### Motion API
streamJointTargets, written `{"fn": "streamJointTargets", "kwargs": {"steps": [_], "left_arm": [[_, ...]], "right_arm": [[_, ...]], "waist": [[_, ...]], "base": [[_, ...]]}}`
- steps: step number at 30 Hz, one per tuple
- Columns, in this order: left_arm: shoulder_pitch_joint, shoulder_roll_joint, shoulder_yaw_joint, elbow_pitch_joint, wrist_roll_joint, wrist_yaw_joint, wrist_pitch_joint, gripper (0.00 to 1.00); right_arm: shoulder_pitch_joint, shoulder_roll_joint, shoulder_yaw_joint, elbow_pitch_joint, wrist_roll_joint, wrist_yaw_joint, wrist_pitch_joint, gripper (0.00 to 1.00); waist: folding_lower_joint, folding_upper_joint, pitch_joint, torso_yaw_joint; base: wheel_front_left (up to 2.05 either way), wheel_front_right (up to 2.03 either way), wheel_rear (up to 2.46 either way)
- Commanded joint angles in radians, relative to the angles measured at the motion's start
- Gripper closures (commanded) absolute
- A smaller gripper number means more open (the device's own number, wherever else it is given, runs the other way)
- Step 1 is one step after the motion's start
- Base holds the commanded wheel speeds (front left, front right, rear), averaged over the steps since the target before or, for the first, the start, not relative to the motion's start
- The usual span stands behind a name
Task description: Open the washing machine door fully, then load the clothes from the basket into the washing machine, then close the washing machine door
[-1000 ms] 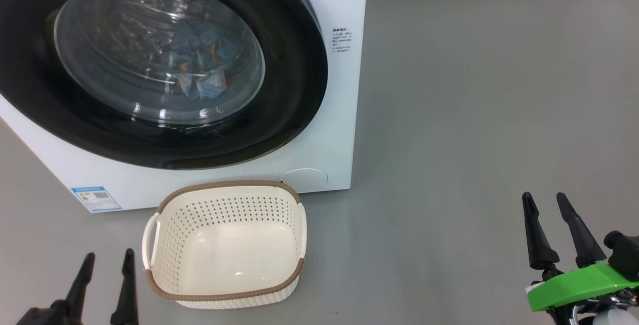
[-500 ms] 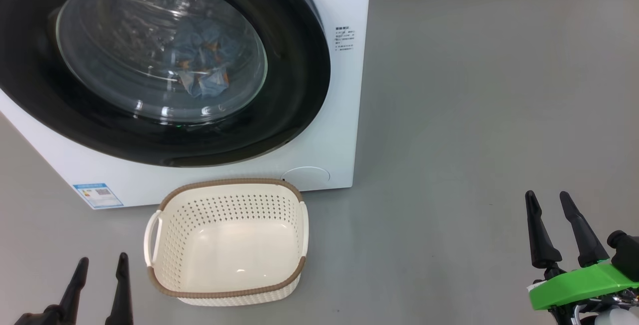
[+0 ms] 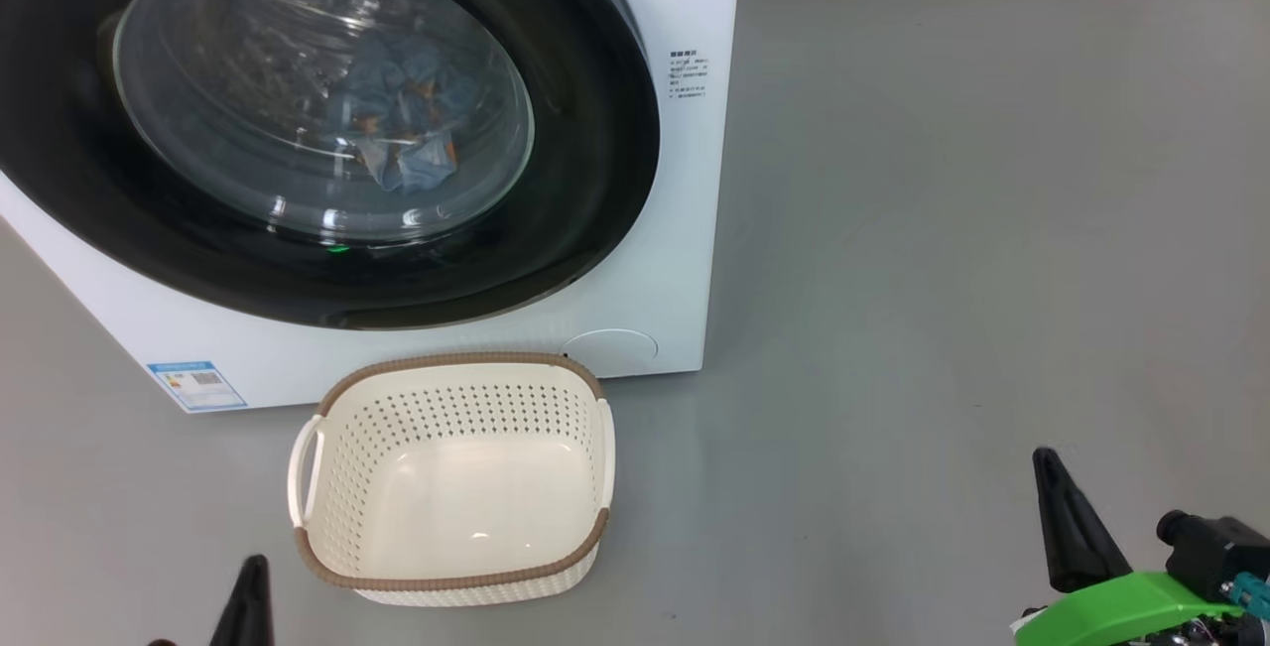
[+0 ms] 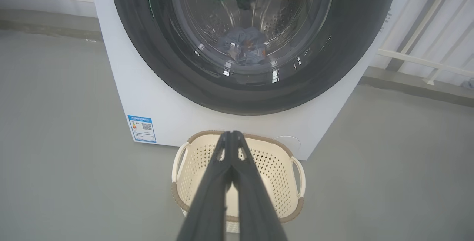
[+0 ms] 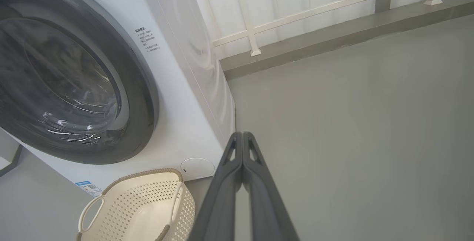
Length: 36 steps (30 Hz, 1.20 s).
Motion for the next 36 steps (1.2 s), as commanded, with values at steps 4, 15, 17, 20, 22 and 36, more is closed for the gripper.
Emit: {"fn": "streamJointTargets", "kwargs": {"steps": [4, 15, 17, 20, 22, 36], "left_arm": [[-0.015, 0.012, 0.011, -0.021, -0.057, 0.000, 0.017, 1.00], [-0.027, 0.002, 0.019, -0.028, -0.166, -0.001, 0.048, 1.00], [-0.029, 0.001, 0.020, -0.030, -0.186, -0.001, 0.054, 1.00], [-0.032, -0.002, 0.023, -0.032, -0.216, -0.001, 0.063, 1.00], [-0.034, -0.004, 0.024, -0.034, -0.236, -0.001, 0.069, 1.00], [-0.047, -0.015, 0.035, -0.043, -0.364, -0.001, 0.107, 1.00]], "right_arm": [[-0.017, -0.011, -0.010, -0.023, 0.051, 0.000, 0.014, 1.00], [-0.025, -0.004, -0.021, -0.028, 0.152, 0.000, 0.045, 1.00], [-0.027, -0.003, -0.023, -0.029, 0.170, 0.000, 0.051, 1.00], [-0.029, -0.001, -0.026, -0.030, 0.198, 0.000, 0.060, 1.00], [-0.030, 0.001, -0.028, -0.031, 0.216, 0.000, 0.065, 1.00], [-0.039, 0.010, -0.042, -0.038, 0.335, 0.000, 0.103, 1.00]], "waist": [[0.0022, 0.0000, -0.004, 0.003], [0.0000, 0.0000, -0.006, 0.009], [0.0000, 0.0000, -0.007, 0.010], [0.0000, 0.0000, -0.008, 0.011], [0.0000, 0.0000, -0.008, 0.012], [0.0000, 0.0000, -0.013, 0.019]], "base": [[0.00, 0.00, 0.00], [0.00, 0.00, 0.00], [0.00, 0.00, 0.00], [0.00, 0.00, 0.00], [0.00, 0.00, 0.00], [0.00, 0.00, 0.00]]}}
